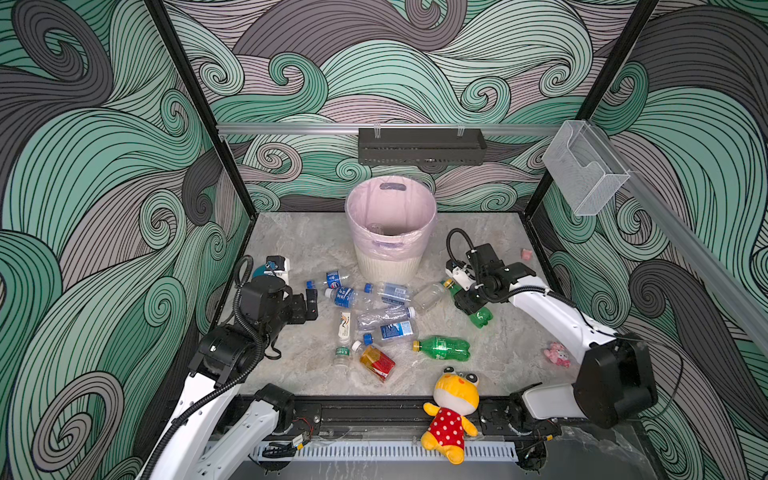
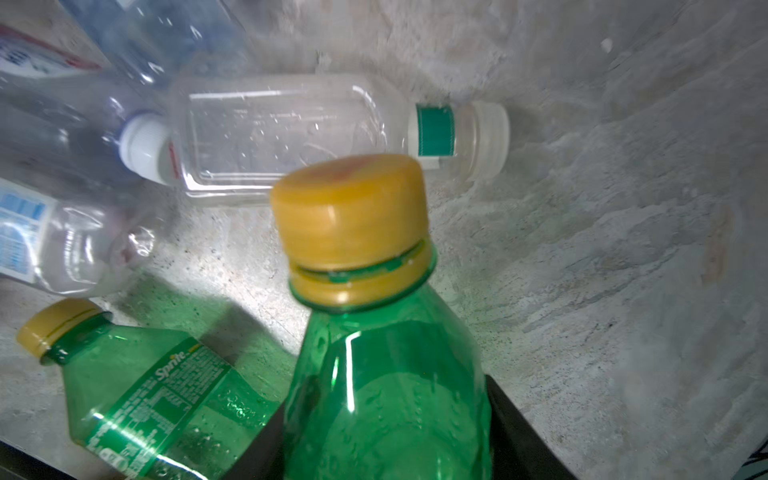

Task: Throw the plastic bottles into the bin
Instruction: 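Grasp the green Sprite bottle by its neck with the right gripper and lift, then carry the green bottle over the bin with the right gripper and release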

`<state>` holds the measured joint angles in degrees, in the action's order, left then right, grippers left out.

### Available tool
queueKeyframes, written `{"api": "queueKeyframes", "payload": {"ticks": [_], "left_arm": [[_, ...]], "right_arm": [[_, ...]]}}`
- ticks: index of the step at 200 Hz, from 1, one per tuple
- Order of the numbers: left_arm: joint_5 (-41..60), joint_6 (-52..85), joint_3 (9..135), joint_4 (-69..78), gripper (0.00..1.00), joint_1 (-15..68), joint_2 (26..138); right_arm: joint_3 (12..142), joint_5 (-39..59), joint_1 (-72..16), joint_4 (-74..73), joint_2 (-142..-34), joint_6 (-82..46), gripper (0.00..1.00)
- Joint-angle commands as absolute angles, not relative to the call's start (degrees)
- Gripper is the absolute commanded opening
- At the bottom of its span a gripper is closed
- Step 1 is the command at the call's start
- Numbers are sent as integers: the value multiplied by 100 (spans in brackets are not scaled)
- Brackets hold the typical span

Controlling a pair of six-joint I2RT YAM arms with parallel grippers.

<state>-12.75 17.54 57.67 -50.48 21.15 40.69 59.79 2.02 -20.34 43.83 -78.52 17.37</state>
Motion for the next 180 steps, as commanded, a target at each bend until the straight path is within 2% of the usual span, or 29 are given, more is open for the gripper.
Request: {"api": "queueKeyframes", "payload": {"ticks": [1, 21, 86, 159, 180], "left_arm": [[-1408, 1846, 5772, -5001, 99, 2091, 4095], [-1488, 1896, 5751, -5009, 99, 2092, 4061], [-1731, 2107, 5618, -5157, 99, 2087, 3950], [-1985, 2407, 5341, -4985, 98, 2087, 3896], [-2041, 2470, 5287, -4972, 98, 2087, 3943]], "right_arm": [[6047, 412, -2014, 4443, -7497, 1183, 49], [5930, 420, -1963, 4182, -7100, 730, 44], [4879, 1592, -1925, 2669, -5643, -88, 44], [4840, 1767, -1927, 2336, -4759, -416, 40], [5179, 1442, -1934, 2430, -4674, -513, 40]]}}
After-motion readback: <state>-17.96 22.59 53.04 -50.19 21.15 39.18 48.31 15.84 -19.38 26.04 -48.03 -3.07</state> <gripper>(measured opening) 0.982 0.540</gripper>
